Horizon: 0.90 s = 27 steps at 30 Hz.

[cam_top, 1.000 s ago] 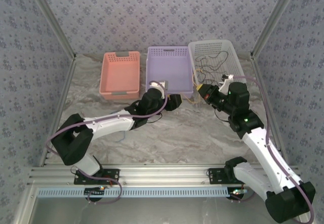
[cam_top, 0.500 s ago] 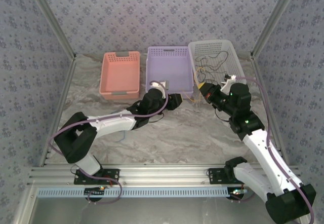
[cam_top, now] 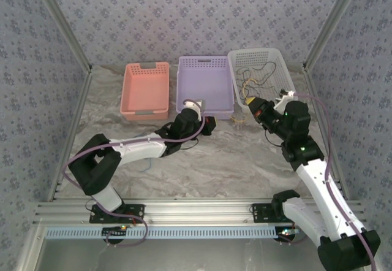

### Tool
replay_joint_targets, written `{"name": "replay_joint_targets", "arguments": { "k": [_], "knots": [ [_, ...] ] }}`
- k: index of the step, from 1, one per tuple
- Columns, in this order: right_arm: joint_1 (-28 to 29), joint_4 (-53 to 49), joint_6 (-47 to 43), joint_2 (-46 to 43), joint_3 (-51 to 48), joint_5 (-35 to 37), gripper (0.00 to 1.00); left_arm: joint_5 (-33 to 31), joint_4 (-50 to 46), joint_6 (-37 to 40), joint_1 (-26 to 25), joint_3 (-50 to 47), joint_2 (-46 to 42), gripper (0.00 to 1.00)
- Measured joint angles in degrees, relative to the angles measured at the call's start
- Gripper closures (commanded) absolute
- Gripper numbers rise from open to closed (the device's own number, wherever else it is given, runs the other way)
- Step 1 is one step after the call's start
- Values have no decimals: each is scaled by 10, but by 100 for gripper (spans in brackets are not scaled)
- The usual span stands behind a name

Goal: Untangle the cables

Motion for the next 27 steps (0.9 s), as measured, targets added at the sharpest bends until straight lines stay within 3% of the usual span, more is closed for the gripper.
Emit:
{"name": "replay_joint_targets", "arguments": {
  "k": [13,21,27],
  "knots": [
    [-47,16,-36,69,63,-28,100,20,-24,62,-58,-38,-30,100],
    [-78,93,-57,109,72,-45,100,14,-32,100,-159,-34,-41,100],
    [-83,166,-56,127,51,-50,100,0,-14,106,-204,-12,-37,100]
  ]
}}
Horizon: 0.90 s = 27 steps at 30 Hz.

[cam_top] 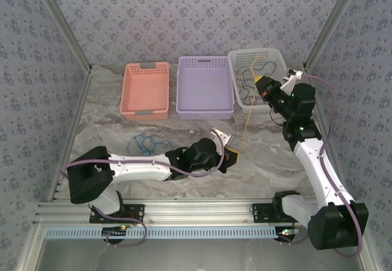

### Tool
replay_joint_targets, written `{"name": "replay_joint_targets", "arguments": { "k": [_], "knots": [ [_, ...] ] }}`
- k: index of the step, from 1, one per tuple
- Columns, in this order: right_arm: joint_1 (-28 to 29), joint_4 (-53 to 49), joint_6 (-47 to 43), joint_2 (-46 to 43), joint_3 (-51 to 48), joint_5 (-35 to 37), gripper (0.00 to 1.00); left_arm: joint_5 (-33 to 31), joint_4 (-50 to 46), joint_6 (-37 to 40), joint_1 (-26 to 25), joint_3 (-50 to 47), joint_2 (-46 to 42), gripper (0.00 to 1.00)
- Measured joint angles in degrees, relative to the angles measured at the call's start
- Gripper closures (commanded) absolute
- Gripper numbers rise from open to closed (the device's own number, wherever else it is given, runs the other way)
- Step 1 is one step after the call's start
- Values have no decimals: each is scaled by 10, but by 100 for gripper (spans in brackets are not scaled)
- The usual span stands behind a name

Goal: Untangle the cables

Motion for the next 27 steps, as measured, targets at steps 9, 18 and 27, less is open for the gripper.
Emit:
{"name": "replay_joint_targets", "arguments": {
  "k": [9,18,27],
  "knots": [
    [0,58,0,8,-27,0,100,-15,21,11,-25,29,32,100],
    [1,69,-4,12,-28,0,100,-33,23,17,-29,29,33,100],
    [55,-7,-141,12,15,-32,100,-70,-129,6,18,33,-87,35]
  ]
}}
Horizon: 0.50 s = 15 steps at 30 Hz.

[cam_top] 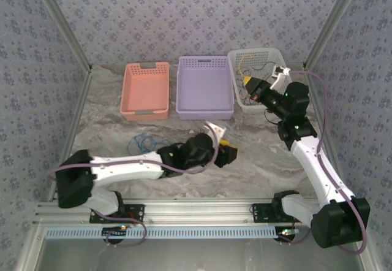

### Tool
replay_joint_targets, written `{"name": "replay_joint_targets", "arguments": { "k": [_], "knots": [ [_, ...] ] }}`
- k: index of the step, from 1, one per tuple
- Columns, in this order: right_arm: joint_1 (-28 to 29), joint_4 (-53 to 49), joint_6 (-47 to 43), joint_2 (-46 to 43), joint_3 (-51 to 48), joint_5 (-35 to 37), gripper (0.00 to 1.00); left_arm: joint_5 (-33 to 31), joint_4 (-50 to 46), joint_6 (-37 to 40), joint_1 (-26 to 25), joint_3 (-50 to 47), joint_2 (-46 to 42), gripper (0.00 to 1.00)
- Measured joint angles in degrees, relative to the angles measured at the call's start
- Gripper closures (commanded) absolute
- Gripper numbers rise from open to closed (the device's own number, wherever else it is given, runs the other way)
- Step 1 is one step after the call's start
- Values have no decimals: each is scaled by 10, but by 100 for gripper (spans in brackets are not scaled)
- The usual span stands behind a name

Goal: Untangle the cables

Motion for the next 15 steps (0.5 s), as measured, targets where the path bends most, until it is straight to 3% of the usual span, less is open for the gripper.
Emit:
{"name": "replay_joint_targets", "arguments": {
  "k": [4,9,13,15],
  "knots": [
    [30,-78,-89,-3,3,2,100,-11,-77,3,45,10,-118,25],
    [62,-157,-179,-4,7,12,100,9,-171,8,130,57,-223,23],
    [108,-209,-238,-2,26,24,100,59,-237,20,223,136,-217,23],
    [131,-225,-260,1,39,28,100,80,-265,32,243,187,-183,23]
  ]
}}
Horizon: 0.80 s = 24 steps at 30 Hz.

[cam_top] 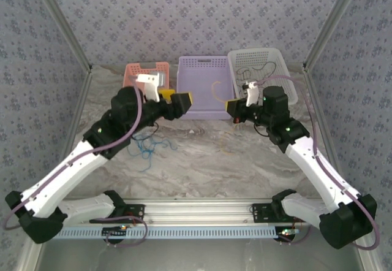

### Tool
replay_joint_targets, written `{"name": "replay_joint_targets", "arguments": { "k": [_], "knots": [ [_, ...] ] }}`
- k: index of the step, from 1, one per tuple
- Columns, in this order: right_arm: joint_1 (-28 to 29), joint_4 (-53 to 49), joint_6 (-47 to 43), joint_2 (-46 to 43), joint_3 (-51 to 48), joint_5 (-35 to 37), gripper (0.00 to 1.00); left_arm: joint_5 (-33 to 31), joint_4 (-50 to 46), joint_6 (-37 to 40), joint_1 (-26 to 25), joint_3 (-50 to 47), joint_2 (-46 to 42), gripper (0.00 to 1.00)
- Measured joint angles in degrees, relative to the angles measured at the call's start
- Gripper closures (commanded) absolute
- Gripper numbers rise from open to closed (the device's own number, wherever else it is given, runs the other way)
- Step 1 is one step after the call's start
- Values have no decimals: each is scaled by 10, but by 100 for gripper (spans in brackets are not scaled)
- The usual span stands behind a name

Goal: Untangle the cables

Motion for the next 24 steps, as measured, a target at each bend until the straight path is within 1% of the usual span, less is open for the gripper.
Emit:
{"name": "replay_joint_targets", "arguments": {
  "k": [4,6,8,11,14,16,18,19,24],
  "knots": [
    [36,-20,-28,10,16,1,100,36,-41,28,3,85,97,30],
    [50,-26,-35,15,19,1,100,49,-50,38,3,95,134,34],
    [60,-31,-39,22,20,1,100,54,-65,44,3,96,162,40],
    [73,-36,-43,32,20,1,100,50,-83,50,6,96,185,53],
    [82,-37,-43,37,20,3,100,46,-87,56,13,96,184,68],
    [88,-37,-43,38,21,3,100,46,-86,55,19,96,184,85],
    [91,-37,-43,39,22,4,100,47,-86,59,24,96,184,98],
    [92,-37,-43,39,22,4,100,47,-86,58,26,96,184,100],
    [98,-37,-43,40,22,5,100,50,-86,61,33,96,184,100]
  ]
}}
